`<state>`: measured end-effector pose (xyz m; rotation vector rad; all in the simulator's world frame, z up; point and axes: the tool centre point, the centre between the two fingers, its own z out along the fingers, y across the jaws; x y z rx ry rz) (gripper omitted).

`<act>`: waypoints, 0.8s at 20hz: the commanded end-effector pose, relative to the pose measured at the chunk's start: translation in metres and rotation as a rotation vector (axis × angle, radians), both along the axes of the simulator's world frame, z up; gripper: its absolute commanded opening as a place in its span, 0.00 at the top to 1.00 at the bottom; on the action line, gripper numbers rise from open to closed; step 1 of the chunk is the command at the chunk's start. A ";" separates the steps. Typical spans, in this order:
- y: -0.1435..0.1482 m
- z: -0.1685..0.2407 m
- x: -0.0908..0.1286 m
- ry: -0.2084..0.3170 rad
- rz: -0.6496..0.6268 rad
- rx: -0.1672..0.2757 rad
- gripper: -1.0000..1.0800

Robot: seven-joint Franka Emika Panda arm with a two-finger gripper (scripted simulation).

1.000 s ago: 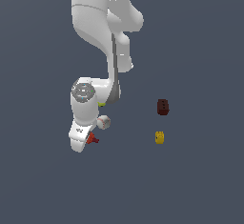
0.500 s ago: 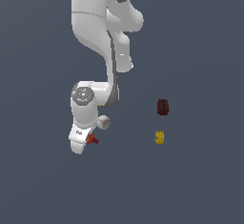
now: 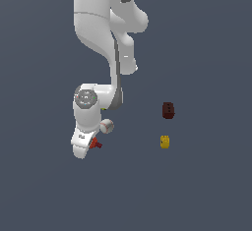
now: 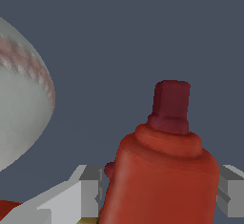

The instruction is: Pick up a designated object from a clutter of objects.

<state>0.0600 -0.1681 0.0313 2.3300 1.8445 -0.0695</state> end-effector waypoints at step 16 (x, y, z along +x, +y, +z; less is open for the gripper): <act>0.046 0.099 0.025 0.001 0.003 0.002 1.00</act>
